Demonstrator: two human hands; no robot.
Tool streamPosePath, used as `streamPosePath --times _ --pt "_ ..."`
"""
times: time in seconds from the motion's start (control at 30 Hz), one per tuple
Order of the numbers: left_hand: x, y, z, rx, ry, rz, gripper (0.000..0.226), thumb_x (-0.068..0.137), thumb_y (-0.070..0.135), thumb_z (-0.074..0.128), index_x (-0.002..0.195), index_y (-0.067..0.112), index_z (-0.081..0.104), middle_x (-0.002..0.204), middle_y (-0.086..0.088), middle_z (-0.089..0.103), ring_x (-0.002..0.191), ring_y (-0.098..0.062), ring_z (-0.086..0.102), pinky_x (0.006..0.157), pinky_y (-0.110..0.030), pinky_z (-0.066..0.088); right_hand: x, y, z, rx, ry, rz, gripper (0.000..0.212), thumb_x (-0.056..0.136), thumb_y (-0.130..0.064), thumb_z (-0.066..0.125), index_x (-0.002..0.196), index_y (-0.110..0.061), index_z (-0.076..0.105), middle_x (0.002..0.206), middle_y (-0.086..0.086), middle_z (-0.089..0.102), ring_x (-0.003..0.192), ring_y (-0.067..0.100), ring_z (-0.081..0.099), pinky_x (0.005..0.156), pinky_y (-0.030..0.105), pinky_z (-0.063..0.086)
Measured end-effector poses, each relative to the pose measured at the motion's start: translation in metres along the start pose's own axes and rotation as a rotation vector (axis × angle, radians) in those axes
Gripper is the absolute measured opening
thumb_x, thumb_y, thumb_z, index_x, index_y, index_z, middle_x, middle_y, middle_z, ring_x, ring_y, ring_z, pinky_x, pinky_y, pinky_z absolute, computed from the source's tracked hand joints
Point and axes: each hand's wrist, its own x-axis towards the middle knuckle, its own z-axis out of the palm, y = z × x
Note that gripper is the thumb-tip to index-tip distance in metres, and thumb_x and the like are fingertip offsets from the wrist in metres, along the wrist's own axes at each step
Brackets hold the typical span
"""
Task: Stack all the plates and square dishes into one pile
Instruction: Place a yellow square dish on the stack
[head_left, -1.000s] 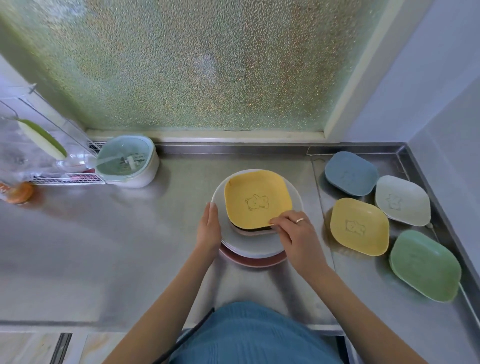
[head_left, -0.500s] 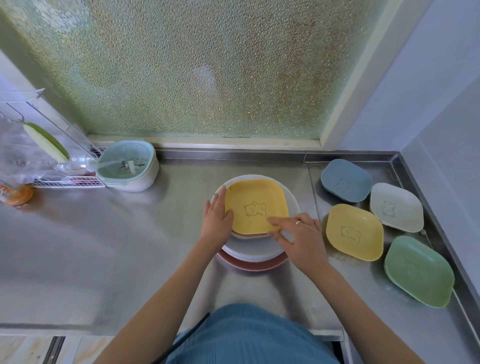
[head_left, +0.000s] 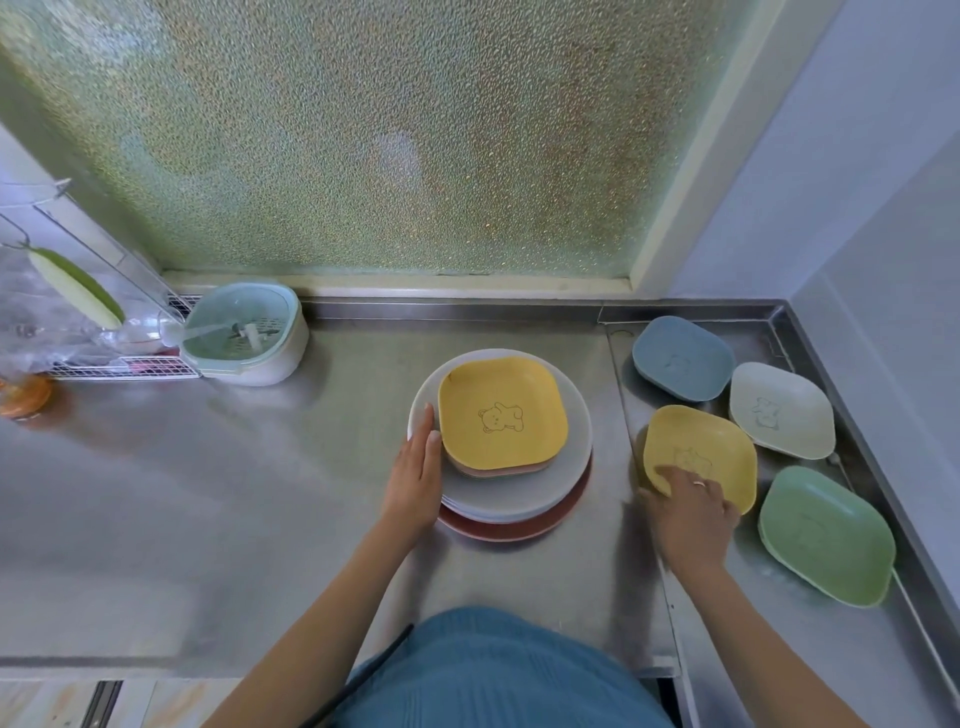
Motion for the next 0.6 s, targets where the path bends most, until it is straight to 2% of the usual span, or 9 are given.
streamPosePath --times 0.07,0.17,0.3,0.37,0.5,0.6 --pt "0.001 -0.002 0.001 0.011 -0.008 0.021 0.054 0.100 0.041 0.020 0.151 0.022 0.020 0.157 0.006 0.023 0.144 -0.013 0.022 0.120 -0.039 0.018 -0.001 0.005 0.006 -0.118 -0.003 -0.068 0.028 0.095 -0.025 0.045 0.119 -0.023 0.059 0.122 0.005 0.062 0.117 0.027 0.046 0.095 0.042 0.028" --pt "0.001 -0.005 0.001 0.011 -0.010 0.026 0.049 0.103 0.034 0.020 0.151 0.023 0.019 0.158 0.005 0.022 0.145 -0.012 0.021 0.120 -0.038 0.017 0.001 0.006 0.004 -0.122 0.021 -0.101 0.028 0.093 -0.014 0.043 0.112 -0.022 0.062 0.114 0.005 0.065 0.111 0.028 0.050 0.093 0.041 0.028" --pt "0.001 -0.007 0.003 0.013 -0.008 0.046 0.050 0.103 0.034 0.019 0.151 0.023 0.017 0.158 0.005 0.022 0.145 -0.011 0.021 0.120 -0.041 0.017 0.001 0.000 0.003 -0.085 0.134 -0.144 0.019 0.088 -0.007 0.051 0.096 -0.016 0.065 0.100 0.009 0.067 0.096 0.033 0.054 0.076 0.038 0.032" --pt "0.001 -0.007 0.004 0.018 -0.008 0.046 0.050 0.103 0.035 0.018 0.151 0.024 0.016 0.158 0.006 0.021 0.145 -0.010 0.021 0.120 -0.040 0.017 0.000 -0.008 0.002 -0.043 0.207 -0.182 0.018 0.082 0.000 0.056 0.090 -0.013 0.064 0.095 0.011 0.067 0.091 0.034 0.055 0.072 0.038 0.033" --pt "0.001 -0.007 0.002 0.029 -0.010 0.047 0.049 0.103 0.034 0.018 0.151 0.025 0.017 0.158 0.006 0.022 0.144 -0.011 0.021 0.120 -0.040 0.017 -0.001 -0.033 -0.008 0.156 0.330 -0.287 0.014 0.086 0.002 0.055 0.089 -0.007 0.065 0.088 0.016 0.067 0.085 0.037 0.055 0.069 0.041 0.043" --pt "-0.001 -0.007 0.002 0.057 -0.017 0.053 0.048 0.103 0.033 0.018 0.151 0.025 0.017 0.157 0.005 0.022 0.144 -0.011 0.021 0.120 -0.040 0.017 -0.004 -0.050 -0.022 0.383 0.471 -0.419 0.016 0.087 -0.006 0.049 0.085 -0.004 0.065 0.080 0.014 0.064 0.080 0.029 0.048 0.066 0.037 0.041"
